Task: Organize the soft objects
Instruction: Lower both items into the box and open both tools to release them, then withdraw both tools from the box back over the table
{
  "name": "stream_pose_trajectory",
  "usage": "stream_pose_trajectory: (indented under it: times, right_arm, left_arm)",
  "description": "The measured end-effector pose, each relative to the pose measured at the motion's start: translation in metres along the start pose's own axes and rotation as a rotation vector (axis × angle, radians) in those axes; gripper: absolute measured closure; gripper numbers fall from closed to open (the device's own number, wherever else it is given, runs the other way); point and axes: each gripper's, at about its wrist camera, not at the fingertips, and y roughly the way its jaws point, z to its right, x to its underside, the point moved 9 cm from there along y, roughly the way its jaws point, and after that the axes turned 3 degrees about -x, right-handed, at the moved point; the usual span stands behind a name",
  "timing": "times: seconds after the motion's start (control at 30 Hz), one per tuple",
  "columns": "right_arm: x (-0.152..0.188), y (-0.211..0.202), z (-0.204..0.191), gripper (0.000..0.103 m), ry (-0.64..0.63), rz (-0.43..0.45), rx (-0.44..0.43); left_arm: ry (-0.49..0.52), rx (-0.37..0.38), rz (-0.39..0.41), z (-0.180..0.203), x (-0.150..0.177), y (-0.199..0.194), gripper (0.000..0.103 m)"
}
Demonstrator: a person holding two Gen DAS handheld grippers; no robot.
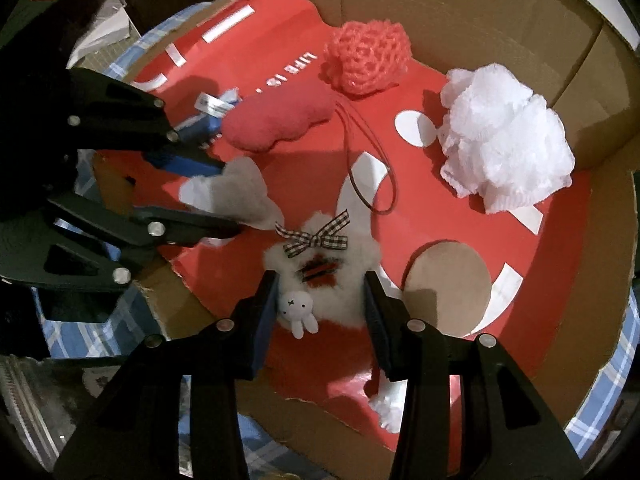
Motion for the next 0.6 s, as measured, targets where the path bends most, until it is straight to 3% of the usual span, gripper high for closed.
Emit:
stream_pose_trajectory:
  times: [0.07,0.17,0.37,0.6]
  right_arm:
    - [0.001,0.001,0.001,0.062,-0.002,-0.005,0.001]
    - [-0.002,0.000,0.001,0.054,-0.002,-0.001,0.016]
    - [-0.006,-0.009,0.003,0.051,-0.003,0.014,0.049]
    - [-0.004,-0.049,-0.001,0.040,0.041,0.103,0.086]
  left_arm:
    - [0.001,0.000,0.000,0.000,0.000,0.002,0.064]
    - [0.001,-0.004,0.000,0.000,0.001,0.003,0.054]
    - [0.010,-0.021,0.018,0.002,0.002,-0.005,0.046]
    - [-0.010,-0.061,0.105,-0.001,-0.002,-0.041,0.029]
